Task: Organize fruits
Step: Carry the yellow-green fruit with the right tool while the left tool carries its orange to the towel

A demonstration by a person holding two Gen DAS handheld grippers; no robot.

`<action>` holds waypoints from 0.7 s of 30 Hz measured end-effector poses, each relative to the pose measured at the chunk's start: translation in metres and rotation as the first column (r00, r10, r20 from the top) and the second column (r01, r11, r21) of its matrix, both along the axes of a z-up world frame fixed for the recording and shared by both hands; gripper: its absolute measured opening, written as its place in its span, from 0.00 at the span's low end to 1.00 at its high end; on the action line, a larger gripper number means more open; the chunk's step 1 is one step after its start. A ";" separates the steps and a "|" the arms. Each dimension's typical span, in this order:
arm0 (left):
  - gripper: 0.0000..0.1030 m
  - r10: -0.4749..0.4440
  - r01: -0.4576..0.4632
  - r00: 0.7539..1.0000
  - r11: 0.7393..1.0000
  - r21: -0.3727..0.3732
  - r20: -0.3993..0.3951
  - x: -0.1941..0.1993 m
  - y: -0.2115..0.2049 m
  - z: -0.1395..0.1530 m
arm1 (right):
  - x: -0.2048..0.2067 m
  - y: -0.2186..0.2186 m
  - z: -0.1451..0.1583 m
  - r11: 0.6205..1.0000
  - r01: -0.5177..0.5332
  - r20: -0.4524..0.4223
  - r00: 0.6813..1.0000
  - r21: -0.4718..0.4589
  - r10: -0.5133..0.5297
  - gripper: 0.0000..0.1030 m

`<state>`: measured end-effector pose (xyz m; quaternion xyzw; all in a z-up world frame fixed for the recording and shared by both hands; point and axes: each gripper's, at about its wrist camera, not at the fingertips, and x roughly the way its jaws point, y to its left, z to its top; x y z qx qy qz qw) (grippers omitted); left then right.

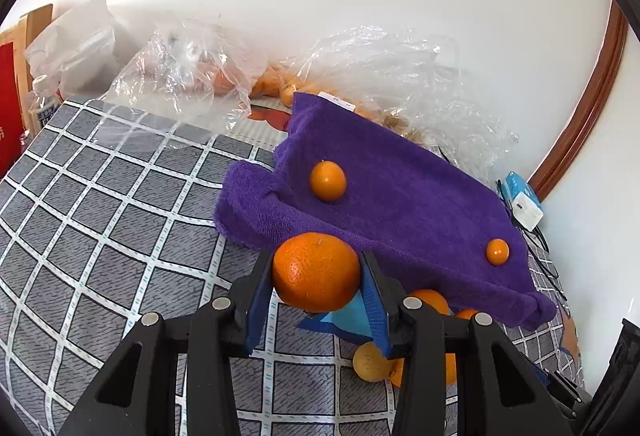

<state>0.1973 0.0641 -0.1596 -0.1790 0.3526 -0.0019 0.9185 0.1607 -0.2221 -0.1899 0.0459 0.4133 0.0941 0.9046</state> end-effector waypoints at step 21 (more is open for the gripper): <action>0.39 -0.032 0.030 0.999 0.998 0.063 0.021 0.065 -0.014 0.058 | 0.081 -0.019 0.088 1.000 0.017 0.194 0.981 -0.015 -0.014 0.24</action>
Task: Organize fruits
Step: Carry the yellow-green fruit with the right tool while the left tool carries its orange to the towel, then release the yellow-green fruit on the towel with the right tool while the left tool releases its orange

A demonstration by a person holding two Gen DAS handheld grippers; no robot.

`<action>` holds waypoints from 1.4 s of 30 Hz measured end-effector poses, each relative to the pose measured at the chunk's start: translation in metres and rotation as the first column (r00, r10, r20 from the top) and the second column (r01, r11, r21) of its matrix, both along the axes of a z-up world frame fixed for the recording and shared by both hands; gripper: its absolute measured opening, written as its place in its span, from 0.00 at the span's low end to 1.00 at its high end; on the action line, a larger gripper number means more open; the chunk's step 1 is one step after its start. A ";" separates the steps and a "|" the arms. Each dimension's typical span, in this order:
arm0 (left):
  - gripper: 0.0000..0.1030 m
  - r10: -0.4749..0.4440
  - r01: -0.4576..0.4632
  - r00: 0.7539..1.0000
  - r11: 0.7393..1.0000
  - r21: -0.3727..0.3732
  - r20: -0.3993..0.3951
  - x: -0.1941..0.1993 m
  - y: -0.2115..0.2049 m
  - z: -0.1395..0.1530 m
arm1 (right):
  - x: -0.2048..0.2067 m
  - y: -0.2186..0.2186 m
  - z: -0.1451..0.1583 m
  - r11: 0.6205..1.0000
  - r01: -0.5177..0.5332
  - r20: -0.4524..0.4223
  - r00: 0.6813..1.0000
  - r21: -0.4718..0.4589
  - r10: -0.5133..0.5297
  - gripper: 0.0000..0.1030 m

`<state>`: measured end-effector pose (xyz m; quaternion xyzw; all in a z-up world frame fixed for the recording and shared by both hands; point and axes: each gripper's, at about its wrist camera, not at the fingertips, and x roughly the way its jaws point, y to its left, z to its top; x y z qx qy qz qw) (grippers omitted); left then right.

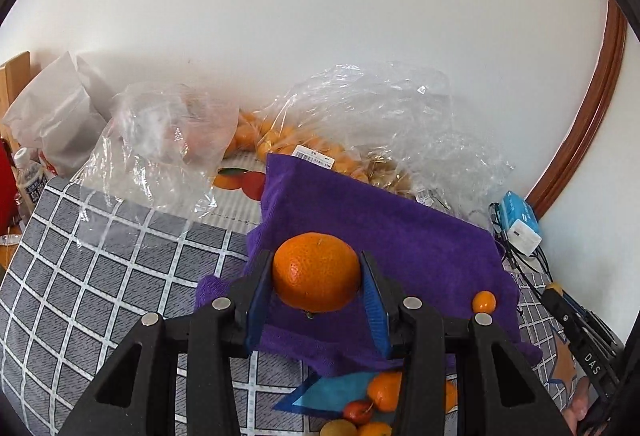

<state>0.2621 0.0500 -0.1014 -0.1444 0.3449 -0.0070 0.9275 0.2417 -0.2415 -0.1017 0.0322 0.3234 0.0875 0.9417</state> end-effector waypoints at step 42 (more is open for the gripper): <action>0.42 -0.096 0.110 0.991 0.983 0.149 -0.098 0.028 -0.055 -0.064 | 0.019 0.001 -0.057 1.000 0.005 -0.100 0.995 -0.013 -0.006 0.58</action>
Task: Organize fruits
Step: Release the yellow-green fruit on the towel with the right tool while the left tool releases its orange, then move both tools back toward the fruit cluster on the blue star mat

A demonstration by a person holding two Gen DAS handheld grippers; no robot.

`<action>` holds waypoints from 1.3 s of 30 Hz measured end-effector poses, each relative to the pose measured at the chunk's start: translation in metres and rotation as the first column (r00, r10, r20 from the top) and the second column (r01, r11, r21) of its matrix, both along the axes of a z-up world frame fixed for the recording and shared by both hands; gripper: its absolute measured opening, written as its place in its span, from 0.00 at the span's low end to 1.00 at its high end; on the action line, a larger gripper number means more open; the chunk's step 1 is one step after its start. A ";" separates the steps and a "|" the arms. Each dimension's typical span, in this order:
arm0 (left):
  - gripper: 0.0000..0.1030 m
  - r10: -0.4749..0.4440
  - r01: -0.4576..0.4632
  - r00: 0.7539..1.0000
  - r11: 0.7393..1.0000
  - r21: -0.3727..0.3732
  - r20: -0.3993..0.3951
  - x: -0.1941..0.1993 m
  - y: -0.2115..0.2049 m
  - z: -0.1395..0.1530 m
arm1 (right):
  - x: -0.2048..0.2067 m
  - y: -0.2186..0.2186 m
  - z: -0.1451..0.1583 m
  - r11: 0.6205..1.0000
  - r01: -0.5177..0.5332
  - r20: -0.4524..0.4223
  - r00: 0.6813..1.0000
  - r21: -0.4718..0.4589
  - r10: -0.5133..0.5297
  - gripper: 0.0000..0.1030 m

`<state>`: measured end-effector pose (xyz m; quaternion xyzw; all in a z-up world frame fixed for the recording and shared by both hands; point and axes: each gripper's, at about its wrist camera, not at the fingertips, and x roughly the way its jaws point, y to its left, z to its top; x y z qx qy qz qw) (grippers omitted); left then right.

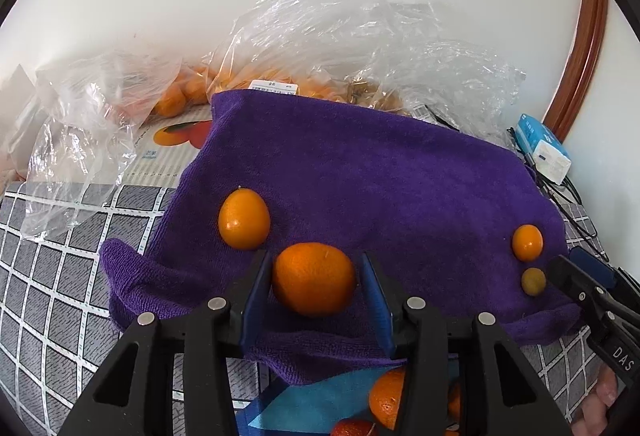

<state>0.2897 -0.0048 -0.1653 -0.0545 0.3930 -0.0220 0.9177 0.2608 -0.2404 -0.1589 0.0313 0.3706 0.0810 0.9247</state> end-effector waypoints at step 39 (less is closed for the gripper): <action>0.48 0.104 -0.104 0.995 0.993 -0.063 -0.011 -0.132 0.094 -0.013 | -0.095 0.057 0.005 0.998 -0.048 -0.062 0.997 -0.029 0.046 0.58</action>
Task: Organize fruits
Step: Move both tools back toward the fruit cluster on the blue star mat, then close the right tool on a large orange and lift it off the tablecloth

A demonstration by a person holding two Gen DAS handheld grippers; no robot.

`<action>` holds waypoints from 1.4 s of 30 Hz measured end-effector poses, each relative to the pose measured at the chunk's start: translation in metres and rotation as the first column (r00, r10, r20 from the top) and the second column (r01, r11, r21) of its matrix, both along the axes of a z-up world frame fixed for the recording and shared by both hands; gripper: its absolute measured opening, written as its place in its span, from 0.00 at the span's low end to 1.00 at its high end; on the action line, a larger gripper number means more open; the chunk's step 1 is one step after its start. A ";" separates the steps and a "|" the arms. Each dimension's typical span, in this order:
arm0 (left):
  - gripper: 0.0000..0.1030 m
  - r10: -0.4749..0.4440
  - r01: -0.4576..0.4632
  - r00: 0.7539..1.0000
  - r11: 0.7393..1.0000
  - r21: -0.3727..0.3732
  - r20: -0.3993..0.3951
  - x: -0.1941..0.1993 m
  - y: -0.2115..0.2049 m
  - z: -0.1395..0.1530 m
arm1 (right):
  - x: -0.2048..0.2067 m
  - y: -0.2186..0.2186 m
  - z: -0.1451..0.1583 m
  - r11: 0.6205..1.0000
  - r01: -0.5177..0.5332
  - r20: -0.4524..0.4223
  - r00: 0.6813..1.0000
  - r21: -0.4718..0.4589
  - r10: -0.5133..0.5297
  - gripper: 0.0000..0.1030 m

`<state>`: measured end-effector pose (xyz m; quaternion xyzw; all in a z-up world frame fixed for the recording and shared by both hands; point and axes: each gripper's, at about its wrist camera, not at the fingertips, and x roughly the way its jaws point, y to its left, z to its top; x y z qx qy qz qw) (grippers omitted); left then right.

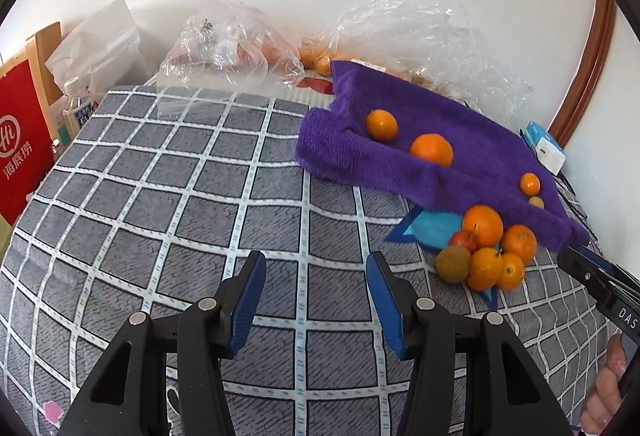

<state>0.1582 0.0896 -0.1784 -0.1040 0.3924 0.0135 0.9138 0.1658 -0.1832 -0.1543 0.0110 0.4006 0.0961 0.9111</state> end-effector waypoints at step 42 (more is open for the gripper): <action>0.54 0.016 -0.016 1.000 0.999 -0.049 -0.007 0.001 0.005 -0.008 | -0.003 -0.026 -0.039 0.999 0.038 -0.070 0.997 0.006 -0.038 0.41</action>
